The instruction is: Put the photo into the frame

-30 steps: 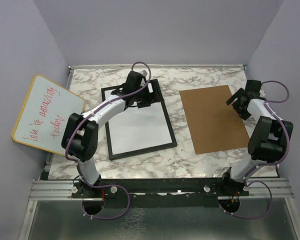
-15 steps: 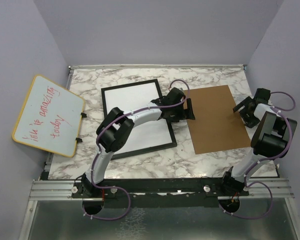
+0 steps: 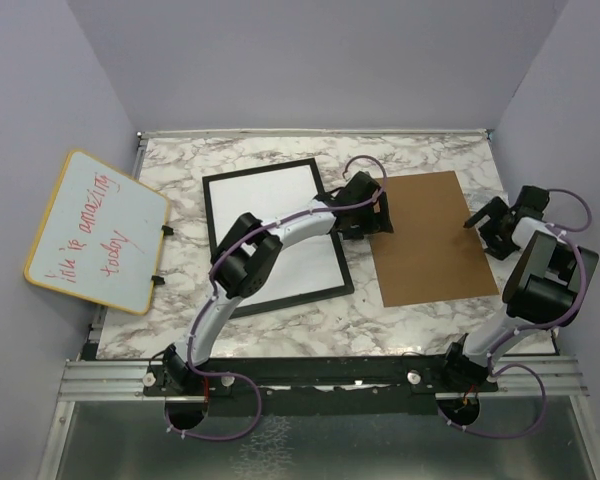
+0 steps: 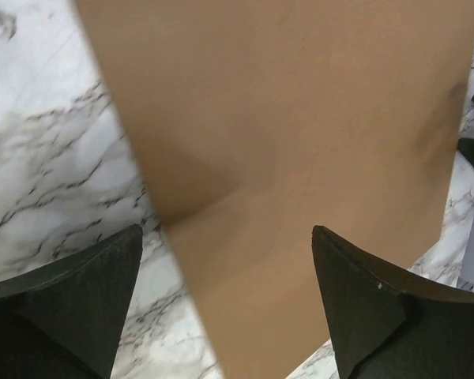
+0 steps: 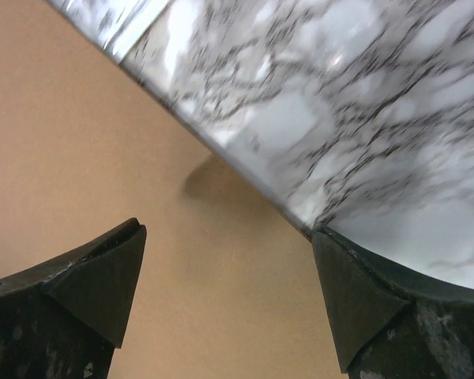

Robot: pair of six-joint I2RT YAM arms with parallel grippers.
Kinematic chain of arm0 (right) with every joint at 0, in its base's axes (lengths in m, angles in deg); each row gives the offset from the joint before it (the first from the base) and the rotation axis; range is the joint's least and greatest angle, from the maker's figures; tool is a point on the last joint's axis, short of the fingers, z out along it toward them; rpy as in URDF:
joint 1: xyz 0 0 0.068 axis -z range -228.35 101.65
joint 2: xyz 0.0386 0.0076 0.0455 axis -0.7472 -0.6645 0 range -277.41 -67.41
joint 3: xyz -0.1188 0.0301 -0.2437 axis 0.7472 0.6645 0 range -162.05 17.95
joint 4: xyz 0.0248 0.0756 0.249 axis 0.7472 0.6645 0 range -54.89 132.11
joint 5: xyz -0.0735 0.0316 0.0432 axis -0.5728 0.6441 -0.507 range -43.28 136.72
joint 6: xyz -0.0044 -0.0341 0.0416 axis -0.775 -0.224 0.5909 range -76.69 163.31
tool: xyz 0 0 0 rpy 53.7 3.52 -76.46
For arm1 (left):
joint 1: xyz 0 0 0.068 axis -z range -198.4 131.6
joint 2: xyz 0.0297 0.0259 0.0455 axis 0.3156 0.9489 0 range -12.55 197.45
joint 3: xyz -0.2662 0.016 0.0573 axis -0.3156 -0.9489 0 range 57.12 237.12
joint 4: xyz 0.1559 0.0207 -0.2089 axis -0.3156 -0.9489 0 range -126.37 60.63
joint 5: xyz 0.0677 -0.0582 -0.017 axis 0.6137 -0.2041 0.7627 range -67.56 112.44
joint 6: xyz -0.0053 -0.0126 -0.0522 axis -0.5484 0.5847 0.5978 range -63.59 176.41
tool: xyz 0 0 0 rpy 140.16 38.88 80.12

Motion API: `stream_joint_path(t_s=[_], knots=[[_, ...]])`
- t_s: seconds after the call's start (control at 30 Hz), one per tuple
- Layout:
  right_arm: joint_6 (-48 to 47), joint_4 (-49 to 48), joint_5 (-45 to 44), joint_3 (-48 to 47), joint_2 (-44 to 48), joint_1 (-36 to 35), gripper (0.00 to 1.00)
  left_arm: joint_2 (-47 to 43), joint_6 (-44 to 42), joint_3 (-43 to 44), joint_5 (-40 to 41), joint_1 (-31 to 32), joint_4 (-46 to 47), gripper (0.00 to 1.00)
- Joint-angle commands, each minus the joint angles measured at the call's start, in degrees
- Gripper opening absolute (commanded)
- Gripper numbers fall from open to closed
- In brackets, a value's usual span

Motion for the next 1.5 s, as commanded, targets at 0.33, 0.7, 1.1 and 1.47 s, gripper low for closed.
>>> stream_joint_path(t_s=[0.33,0.7,1.1,1.47], knots=[[3.7,1.58,22.52,15.52,3.47,-0.55,0.87,6.58,0.02,4.95,-11.02,-1.37,-4.26,0.73],[4.45,1.01,26.11,16.21,5.31,-0.55,0.85,-1.0,-0.89,6.56,-16.21,-1.89,-2.93,0.67],[5.62,-0.32,30.04,17.5,8.4,-0.73,0.85,-6.97,-2.96,3.9,-17.33,-2.02,-2.76,0.65],[10.78,-4.96,31.75,21.78,10.03,-6.5,0.85,-14.83,-2.4,-6.5,-10.88,-3.15,-3.19,0.65]])
